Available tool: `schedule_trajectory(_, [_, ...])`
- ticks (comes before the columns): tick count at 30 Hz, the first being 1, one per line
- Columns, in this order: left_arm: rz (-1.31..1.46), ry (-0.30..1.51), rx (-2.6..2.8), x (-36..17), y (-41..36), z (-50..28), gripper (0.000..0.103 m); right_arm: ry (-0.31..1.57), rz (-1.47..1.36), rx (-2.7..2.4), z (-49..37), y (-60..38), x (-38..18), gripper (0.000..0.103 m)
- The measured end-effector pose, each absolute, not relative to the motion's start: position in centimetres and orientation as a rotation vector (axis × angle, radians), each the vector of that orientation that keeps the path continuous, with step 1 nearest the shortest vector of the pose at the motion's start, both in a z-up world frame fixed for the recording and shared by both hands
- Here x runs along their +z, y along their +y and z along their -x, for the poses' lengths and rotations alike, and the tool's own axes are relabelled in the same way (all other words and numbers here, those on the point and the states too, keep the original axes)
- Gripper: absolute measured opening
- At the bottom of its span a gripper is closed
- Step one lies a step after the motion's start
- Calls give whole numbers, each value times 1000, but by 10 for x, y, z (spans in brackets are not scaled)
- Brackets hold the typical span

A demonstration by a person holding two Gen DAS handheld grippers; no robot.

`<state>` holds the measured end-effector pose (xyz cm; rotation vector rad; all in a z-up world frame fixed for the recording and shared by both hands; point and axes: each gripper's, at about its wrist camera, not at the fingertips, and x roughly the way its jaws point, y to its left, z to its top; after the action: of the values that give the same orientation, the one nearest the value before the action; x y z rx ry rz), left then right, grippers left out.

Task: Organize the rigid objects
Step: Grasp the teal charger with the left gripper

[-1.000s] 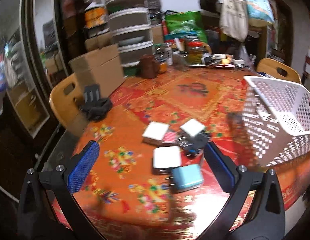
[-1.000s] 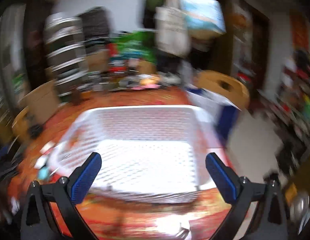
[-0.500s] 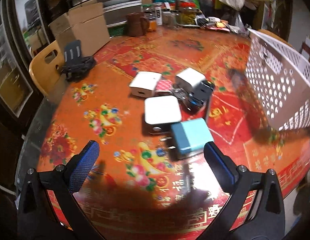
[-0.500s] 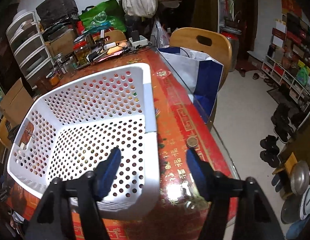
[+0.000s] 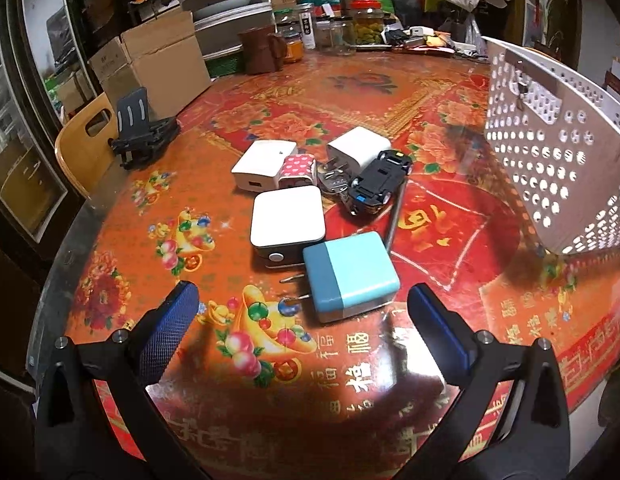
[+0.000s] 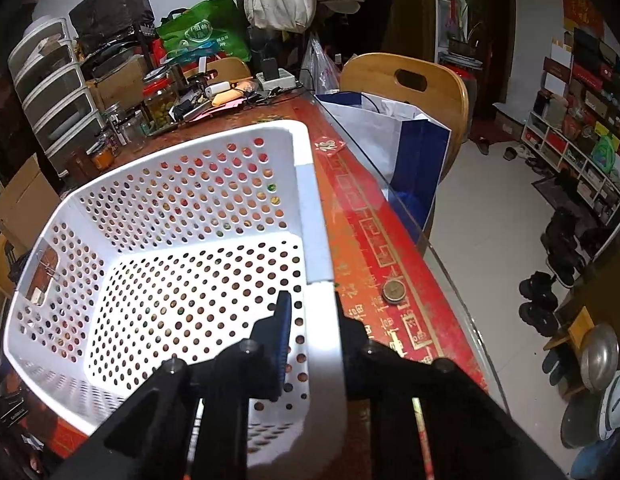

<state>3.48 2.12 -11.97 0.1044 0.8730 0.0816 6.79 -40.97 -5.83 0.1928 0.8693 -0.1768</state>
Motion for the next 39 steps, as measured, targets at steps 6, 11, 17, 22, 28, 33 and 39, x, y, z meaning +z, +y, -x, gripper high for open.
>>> schedule_trajectory(6, [-57,890,78,-128,23,-45,88,876,-185,-188,-71,-404,-63,12])
schedule_trajectory(11, [-54,901,60,-133,18,-51,71,875,-191,-186,-73,-403,-65,12])
schedule_trajectory(17, [-99,879,79,-133,6,-47,64,876,-189,-184,-73,-403,-65,12])
schedule_trajectory(22, [-123,814,116,-118,7,-38,64,876,-187,-178,-73,-404,-64,12])
schedule_trajectory(28, [-155,777,115,-98,6,-37,59,872,-195,-171,-73,-407,-64,12])
schedule_trajectory(33, [-142,777,119,-95,12,-35,59,874,-197,-165,-71,-409,-64,12])
schedule_trajectory(39, [-113,711,96,-73,17,-22,59,880,-189,-165,-73,-409,-64,12])
